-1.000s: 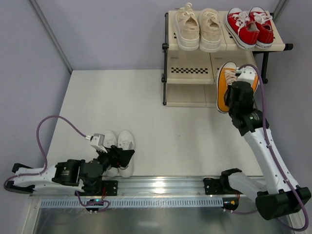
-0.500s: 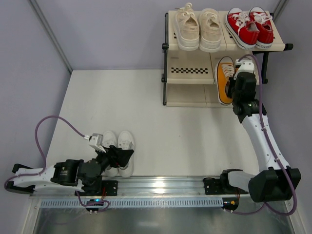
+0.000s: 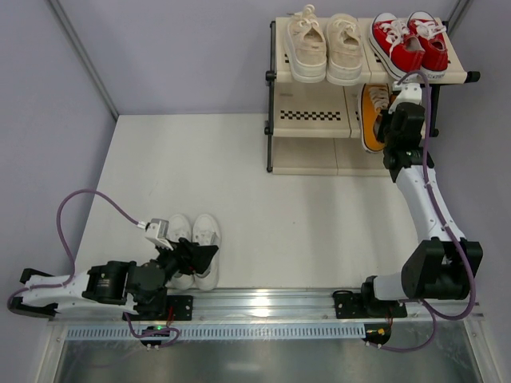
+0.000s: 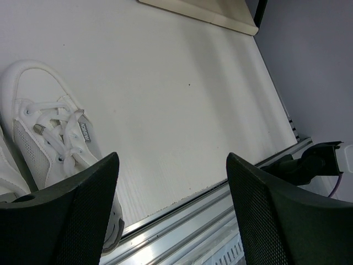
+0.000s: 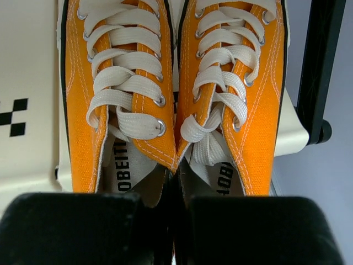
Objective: Place and organize the shoes onto the shoe shelf
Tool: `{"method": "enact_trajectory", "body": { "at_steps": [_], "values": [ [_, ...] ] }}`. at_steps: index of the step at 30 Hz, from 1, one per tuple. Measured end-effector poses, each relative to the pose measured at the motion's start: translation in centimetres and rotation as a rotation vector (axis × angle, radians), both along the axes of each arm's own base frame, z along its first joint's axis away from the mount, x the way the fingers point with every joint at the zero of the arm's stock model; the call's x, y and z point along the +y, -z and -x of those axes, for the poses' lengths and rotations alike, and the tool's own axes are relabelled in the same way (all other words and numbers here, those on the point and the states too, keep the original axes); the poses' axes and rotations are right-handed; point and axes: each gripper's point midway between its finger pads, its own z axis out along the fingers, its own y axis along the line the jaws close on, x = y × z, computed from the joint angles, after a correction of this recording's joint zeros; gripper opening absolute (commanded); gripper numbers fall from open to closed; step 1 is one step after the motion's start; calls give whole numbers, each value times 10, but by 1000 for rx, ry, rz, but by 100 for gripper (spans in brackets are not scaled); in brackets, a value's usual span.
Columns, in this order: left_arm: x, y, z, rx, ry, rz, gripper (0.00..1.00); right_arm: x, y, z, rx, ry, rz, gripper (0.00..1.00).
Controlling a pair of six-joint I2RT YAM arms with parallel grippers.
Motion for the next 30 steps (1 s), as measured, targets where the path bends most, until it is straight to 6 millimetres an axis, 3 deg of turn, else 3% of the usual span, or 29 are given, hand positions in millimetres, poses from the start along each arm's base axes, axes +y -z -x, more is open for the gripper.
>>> {"method": "enact_trajectory", "body": {
  "at_steps": [7,24,27,30],
  "values": [
    [4,-1,0,0,-1,9,77,-13,-3,-16,-58,20,1,4],
    [16,-4,-3,-9,-26,8,77,-5,-8,-38,-131,-39,-8,4],
    [17,-3,-3,-9,-26,4,77,-5,-9,-40,-154,-39,-9,27],
    [18,-3,-3,-9,-26,0,77,-5,-26,-45,-238,-40,-6,37]
  ]
}}
